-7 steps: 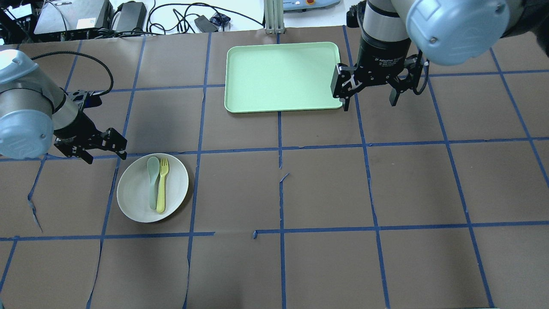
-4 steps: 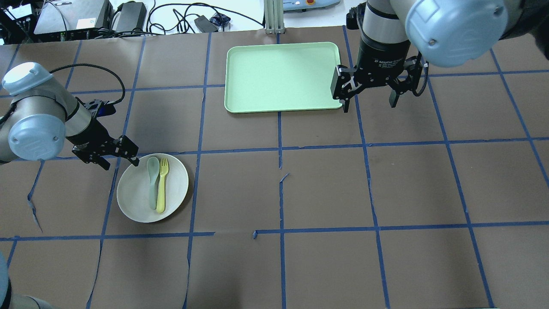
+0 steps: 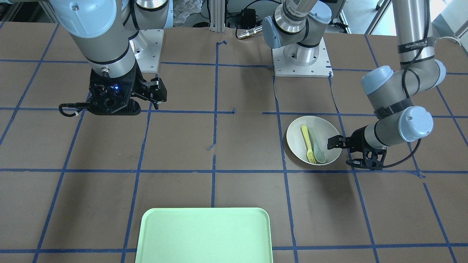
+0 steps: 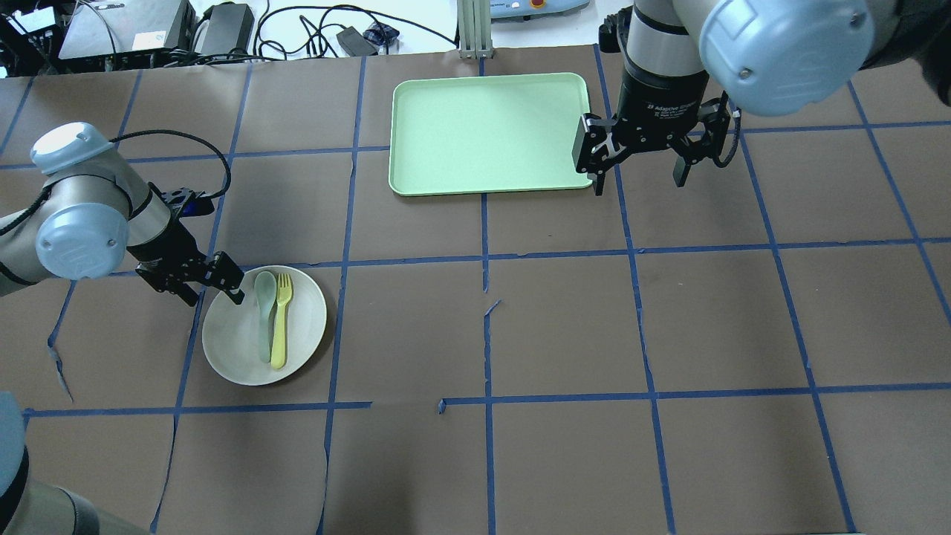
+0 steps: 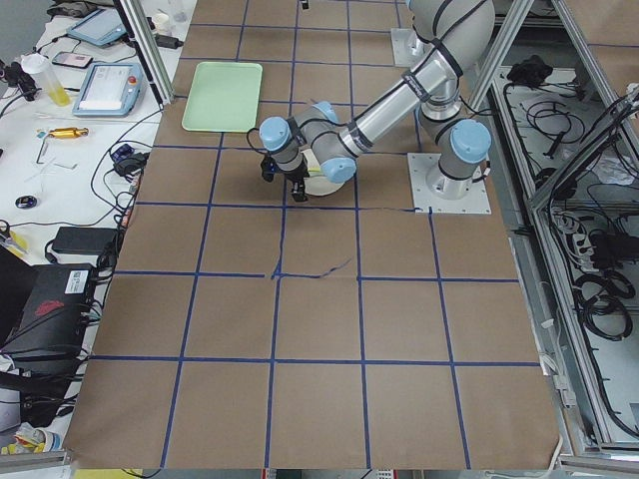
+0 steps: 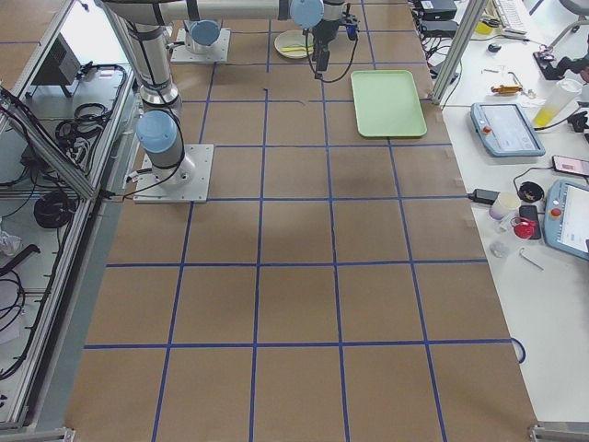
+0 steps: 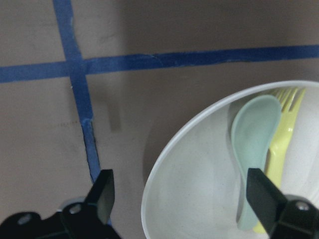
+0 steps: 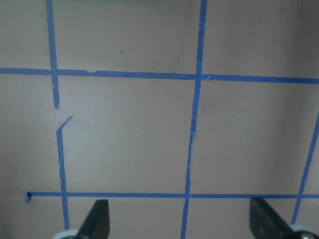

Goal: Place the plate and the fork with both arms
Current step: 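Grasp the white plate rim with the left gripper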

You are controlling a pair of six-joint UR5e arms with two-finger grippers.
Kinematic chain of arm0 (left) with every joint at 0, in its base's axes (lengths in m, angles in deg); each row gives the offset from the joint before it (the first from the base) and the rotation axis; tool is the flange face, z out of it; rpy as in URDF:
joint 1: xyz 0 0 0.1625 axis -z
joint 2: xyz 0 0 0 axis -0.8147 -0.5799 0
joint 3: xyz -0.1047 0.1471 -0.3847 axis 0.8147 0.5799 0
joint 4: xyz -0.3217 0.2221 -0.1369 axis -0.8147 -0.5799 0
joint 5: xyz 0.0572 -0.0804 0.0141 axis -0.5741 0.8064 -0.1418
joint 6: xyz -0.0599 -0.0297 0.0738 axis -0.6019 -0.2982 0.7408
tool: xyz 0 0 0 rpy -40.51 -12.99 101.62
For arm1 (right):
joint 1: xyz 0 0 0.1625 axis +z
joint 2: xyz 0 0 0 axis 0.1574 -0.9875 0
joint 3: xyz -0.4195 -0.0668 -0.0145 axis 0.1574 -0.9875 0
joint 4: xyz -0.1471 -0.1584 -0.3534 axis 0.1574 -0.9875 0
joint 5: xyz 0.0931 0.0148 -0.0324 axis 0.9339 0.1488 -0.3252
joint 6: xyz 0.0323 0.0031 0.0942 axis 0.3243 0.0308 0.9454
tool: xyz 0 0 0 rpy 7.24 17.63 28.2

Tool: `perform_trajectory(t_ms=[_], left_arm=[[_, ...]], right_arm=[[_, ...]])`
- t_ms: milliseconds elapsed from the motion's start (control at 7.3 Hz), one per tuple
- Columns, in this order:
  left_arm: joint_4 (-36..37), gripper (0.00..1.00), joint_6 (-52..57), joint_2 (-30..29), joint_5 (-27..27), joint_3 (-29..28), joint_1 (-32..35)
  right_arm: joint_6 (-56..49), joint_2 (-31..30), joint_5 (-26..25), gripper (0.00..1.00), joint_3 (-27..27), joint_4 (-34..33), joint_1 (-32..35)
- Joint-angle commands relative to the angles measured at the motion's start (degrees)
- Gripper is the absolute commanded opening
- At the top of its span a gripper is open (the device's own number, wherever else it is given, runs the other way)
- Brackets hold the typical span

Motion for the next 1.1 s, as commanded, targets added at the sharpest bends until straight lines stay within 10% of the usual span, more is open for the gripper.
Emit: perform_trajectory(t_ms=[0, 274, 959], left_arm=[[-0.1, 0.41, 1.9, -0.6, -1.1, 0.0, 0.1], [-0.1, 0.00, 2.3, -0.1, -0.7, -0.2, 0.1], [-2.1, 0.00, 2.1, 1.5, -0.5, -3.7, 1.0]], right_arm=[[0.0, 0.1, 0.0, 1.00, -0.1, 0.0, 0.0], [0.0, 0.1, 0.0, 1.00, -0.1, -1.0, 0.0], [-0.1, 0.1, -0.1, 1.00, -0.1, -2.1, 0.0]])
